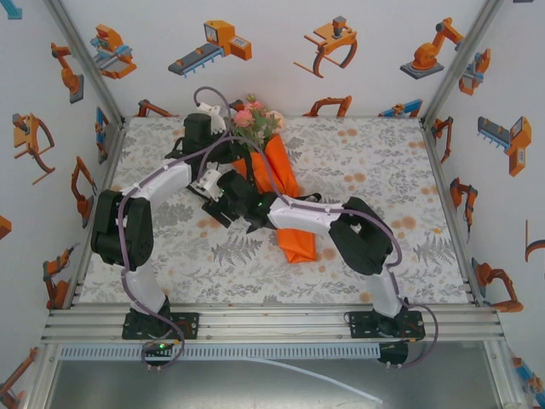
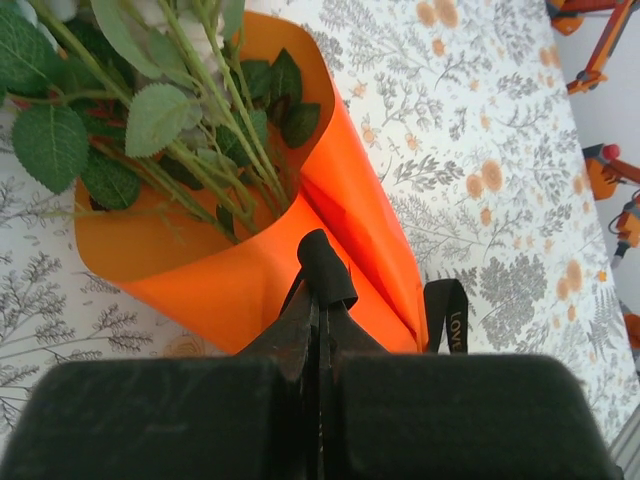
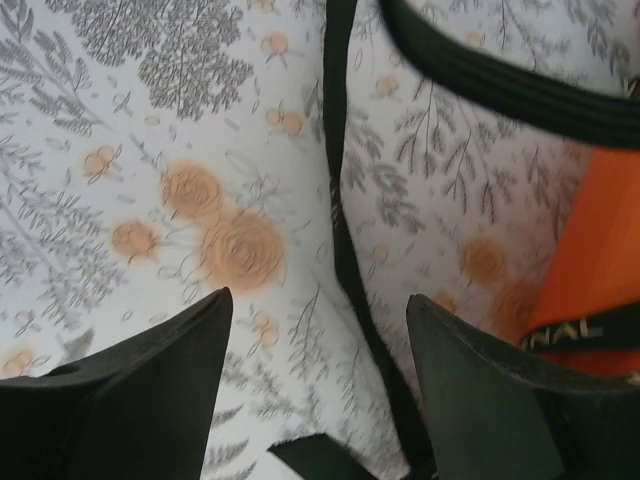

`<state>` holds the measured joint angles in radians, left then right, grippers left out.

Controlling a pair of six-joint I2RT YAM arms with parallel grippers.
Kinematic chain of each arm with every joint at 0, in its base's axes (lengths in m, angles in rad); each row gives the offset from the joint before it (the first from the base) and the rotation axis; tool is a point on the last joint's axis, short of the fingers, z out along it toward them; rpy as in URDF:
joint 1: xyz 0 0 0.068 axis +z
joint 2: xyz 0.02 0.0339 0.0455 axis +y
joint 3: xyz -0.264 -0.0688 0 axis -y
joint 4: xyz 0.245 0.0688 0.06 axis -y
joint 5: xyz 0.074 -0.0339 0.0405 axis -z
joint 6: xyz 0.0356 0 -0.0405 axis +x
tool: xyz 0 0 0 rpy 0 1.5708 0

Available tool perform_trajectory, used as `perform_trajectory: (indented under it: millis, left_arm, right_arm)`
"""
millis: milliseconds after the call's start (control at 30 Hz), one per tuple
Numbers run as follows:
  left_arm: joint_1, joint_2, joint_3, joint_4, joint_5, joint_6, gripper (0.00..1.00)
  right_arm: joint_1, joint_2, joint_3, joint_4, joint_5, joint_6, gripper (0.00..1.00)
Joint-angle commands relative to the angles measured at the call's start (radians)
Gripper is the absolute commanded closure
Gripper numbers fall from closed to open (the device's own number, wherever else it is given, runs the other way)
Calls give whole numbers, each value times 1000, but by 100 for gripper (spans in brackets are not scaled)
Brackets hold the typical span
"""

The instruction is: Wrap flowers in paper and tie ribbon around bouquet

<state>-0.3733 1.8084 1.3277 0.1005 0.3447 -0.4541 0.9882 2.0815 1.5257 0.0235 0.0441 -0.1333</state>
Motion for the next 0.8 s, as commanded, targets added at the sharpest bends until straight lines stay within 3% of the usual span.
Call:
perform_trajectory:
  millis: [0,100,300,367,500,600,767]
  left_arm:
    - [-18,-8,24,5,61,-8,100]
    - [-15,-8,19,16,87,-11,100]
    - [-15,-20,-2,29,110,-5,100]
    - [-15,-28,-10,30,118,1,100]
    - [-12,-49,-27,26,120,19,100]
    - [-9,-79,-48,23,120,42,100]
    - [1,-110,-55,-22,112,103,100]
  right_arm:
    - [-30,76,81,-79,-42,6,34]
    - [-32,128,102,-57,-86,27,34]
    - [-44,203,133,-8,-58,88,42]
    - [-50,210,136,5,-81,104,48]
    - [-56,192,116,23,-127,112,80]
    - [-56,120,43,70,-164,102,97]
    - [-56,-14,-84,148,-185,78,100]
